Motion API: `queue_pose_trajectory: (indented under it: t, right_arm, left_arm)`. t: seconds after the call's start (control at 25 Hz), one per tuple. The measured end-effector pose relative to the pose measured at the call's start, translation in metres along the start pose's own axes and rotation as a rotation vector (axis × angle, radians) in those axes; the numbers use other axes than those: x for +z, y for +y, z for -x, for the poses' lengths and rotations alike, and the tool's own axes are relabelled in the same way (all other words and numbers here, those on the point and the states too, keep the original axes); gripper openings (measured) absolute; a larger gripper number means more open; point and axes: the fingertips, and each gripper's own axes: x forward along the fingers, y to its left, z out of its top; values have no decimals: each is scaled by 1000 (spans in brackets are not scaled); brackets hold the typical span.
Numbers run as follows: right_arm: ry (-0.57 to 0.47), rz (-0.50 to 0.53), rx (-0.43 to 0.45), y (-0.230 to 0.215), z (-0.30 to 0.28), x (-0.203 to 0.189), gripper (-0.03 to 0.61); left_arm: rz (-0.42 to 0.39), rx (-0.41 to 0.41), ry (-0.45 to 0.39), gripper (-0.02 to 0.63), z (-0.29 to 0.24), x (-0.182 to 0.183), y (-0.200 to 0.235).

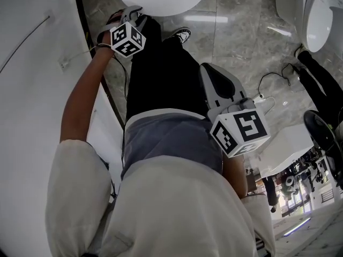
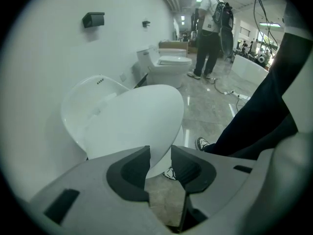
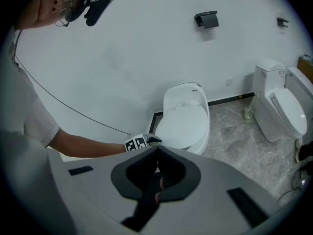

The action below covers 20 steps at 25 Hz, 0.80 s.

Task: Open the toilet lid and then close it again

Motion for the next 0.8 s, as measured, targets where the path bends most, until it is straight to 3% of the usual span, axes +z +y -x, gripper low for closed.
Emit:
queue_pose_trajectory:
  t: [0.48, 0.8]
  right_arm:
    - [78, 79, -21, -14, -22, -6, 11]
    - [108, 105, -21, -19, -42, 2, 11]
  left_arm:
    - [22, -66, 5, 118, -29, -22, -16]
    - [94, -122, 13, 114, -49, -30, -19]
